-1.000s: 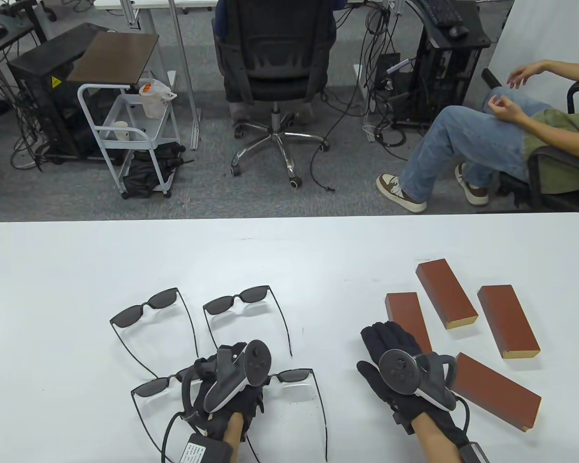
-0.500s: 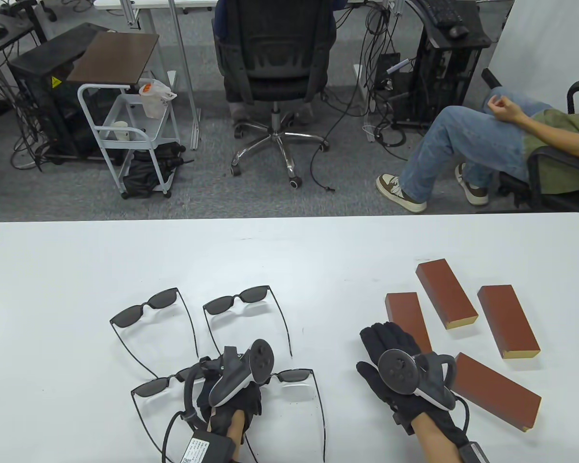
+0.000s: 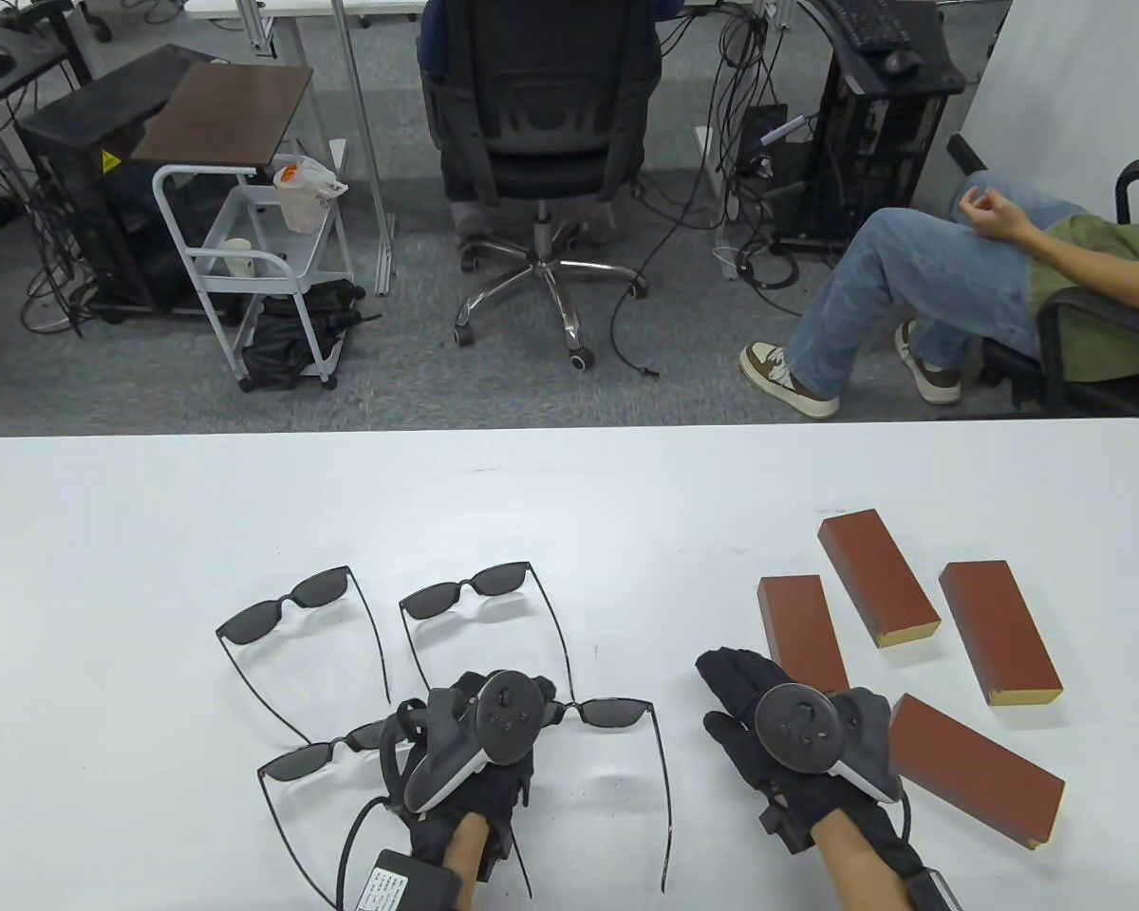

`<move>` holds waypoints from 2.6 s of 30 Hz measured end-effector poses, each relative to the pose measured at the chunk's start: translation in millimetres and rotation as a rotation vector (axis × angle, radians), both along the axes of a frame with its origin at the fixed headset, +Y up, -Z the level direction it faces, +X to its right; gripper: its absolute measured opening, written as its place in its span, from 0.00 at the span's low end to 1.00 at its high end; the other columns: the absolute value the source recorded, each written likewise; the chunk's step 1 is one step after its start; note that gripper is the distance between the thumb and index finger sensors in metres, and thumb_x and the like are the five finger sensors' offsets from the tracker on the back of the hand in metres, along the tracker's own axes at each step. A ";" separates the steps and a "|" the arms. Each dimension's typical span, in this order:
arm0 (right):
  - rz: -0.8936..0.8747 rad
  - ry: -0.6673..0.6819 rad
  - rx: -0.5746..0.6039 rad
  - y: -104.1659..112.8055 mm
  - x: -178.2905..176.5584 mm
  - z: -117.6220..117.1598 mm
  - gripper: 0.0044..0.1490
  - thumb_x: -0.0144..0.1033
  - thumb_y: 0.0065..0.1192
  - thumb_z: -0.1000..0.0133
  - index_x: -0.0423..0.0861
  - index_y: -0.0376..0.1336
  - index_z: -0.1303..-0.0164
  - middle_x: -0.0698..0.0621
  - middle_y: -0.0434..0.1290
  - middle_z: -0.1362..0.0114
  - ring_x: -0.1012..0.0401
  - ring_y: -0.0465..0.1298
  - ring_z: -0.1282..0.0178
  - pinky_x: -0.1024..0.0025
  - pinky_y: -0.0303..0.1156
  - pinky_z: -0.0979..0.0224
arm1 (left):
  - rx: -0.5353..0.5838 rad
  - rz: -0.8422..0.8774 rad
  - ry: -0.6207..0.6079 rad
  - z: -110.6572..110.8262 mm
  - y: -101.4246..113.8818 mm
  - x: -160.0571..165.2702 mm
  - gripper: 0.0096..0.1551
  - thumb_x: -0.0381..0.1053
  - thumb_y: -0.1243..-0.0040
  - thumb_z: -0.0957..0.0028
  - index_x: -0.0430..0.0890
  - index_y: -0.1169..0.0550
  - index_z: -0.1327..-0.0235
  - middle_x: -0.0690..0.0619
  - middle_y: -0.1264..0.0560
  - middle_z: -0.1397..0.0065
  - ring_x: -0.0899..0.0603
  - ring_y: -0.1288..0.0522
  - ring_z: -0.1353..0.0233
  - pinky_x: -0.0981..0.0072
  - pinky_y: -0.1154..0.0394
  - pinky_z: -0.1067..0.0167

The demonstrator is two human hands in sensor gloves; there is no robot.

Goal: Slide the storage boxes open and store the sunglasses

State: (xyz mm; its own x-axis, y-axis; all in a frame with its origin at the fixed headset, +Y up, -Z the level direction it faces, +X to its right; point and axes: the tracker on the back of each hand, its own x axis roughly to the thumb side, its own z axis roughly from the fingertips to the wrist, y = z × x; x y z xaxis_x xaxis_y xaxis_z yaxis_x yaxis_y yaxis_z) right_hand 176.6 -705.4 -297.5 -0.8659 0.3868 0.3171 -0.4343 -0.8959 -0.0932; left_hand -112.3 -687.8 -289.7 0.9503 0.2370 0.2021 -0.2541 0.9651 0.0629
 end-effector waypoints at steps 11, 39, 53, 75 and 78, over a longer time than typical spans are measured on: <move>-0.294 0.093 -0.102 -1.0 1.5 -3.7 0.38 0.41 0.80 0.65 0.57 0.66 0.43 0.52 0.77 0.35 0.52 0.79 0.36 0.59 0.78 0.36 | 0.027 0.129 -0.102 8.6 12.9 10.2 0.22 0.48 0.37 0.52 0.60 0.16 0.44 0.54 0.19 0.38 0.43 0.21 0.40 0.47 0.26 0.45; -0.873 -0.168 -0.173 0.5 17.5 0.8 0.27 0.44 0.79 0.62 0.47 0.74 0.55 0.52 0.89 0.62 0.58 0.91 0.65 0.66 0.88 0.62 | -0.418 1.415 -0.218 0.3 -30.0 -12.1 0.38 0.71 0.52 0.47 0.58 0.32 0.23 0.47 0.31 0.21 0.37 0.29 0.29 0.44 0.30 0.38; -0.985 -0.296 -0.219 -7.3 14.0 10.7 0.33 0.43 0.75 0.58 0.52 0.63 0.43 0.52 0.88 0.64 0.58 0.90 0.68 0.65 0.87 0.65 | -0.500 1.474 -0.123 3.2 -43.1 -5.5 0.39 0.68 0.58 0.43 0.53 0.37 0.20 0.44 0.32 0.22 0.39 0.26 0.33 0.47 0.27 0.42; -1.062 0.162 -0.213 -13.5 -4.1 2.8 0.58 0.74 0.59 0.63 0.43 0.54 0.34 0.41 0.79 0.43 0.46 0.83 0.46 0.54 0.81 0.45 | -0.436 1.446 0.089 7.7 -42.6 -16.4 0.34 0.63 0.47 0.43 0.51 0.31 0.25 0.45 0.25 0.30 0.43 0.19 0.44 0.53 0.21 0.52; -1.087 0.162 -0.219 -14.6 -5.4 3.2 0.58 0.76 0.54 0.62 0.43 0.56 0.35 0.41 0.80 0.44 0.45 0.83 0.46 0.53 0.80 0.45 | -0.409 1.426 0.109 8.0 -40.2 -19.4 0.32 0.60 0.44 0.43 0.51 0.28 0.27 0.45 0.22 0.32 0.44 0.18 0.47 0.54 0.20 0.54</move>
